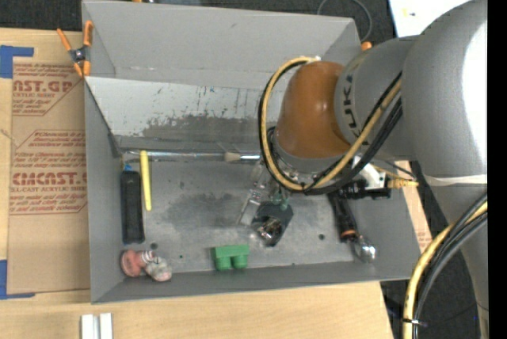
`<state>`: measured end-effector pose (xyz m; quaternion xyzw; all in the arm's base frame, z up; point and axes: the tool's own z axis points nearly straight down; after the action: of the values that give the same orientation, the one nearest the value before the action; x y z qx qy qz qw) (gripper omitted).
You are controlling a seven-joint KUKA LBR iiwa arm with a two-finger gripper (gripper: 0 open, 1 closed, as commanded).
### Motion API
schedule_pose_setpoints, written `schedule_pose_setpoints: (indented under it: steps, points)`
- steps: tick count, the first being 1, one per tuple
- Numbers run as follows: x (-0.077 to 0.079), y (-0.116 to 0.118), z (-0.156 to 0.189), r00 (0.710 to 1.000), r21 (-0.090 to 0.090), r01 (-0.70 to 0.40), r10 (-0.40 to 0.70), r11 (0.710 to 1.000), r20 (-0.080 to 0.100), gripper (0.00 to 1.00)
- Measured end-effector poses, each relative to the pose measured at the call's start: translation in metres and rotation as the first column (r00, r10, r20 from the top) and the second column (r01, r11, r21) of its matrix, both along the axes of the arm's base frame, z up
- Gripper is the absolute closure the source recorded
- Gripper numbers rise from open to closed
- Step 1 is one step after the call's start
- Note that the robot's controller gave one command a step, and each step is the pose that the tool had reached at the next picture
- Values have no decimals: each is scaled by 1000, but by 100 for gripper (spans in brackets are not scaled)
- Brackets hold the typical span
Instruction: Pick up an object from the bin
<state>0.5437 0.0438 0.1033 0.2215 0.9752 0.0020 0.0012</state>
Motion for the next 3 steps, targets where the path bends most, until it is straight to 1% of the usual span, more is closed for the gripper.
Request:
schedule_pose_setpoints:
  steps: [1,2,3]
  points:
    - [-22,-60,-9,999,-1,46,-46,999,3,0]
    - [-27,-86,0,999,-3,43,-43,999,-11,0]
    - [-21,-82,16,968,-2,-249,249,968,5,0]
